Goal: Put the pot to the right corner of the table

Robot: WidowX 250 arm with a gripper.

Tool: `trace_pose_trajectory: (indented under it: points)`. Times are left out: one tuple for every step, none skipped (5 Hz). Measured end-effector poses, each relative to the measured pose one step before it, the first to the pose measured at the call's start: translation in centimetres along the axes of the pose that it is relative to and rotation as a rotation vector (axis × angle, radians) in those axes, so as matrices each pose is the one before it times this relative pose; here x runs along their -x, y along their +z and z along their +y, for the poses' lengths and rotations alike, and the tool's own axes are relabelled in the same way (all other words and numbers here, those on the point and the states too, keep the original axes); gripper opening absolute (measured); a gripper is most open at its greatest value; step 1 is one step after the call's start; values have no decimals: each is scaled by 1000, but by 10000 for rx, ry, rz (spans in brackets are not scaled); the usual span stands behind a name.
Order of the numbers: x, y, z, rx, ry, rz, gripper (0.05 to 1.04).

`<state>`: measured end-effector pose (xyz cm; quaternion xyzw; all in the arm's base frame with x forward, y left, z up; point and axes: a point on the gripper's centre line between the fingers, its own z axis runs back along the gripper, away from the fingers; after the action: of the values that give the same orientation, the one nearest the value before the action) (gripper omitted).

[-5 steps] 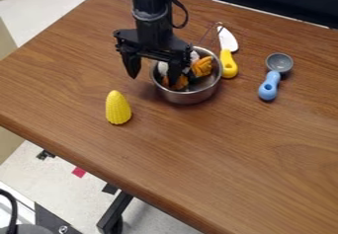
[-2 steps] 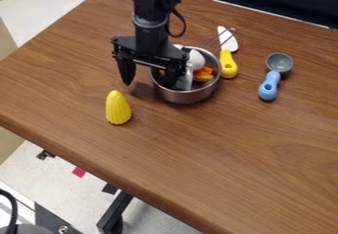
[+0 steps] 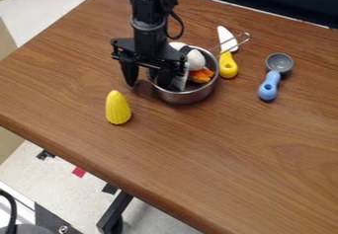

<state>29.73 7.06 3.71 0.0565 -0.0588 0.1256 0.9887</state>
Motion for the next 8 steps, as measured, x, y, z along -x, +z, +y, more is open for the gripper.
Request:
trace_pose_trajectory:
  points:
    - [-5,240,8,330,44,-273,389]
    - [2,341,299,217,127,-237,172]
    - [145,505,40,230,-38,116,71]
    - [291,389,-69,185,-281,205,62]
    - [146,1338,-331,574,-457,-107,61]
    - [51,1315,-563,581,-491,-330,61]
    - [642,1522,-758,685,-519,-262,61]
    - [924,-205,-1345,183,-901,609,61]
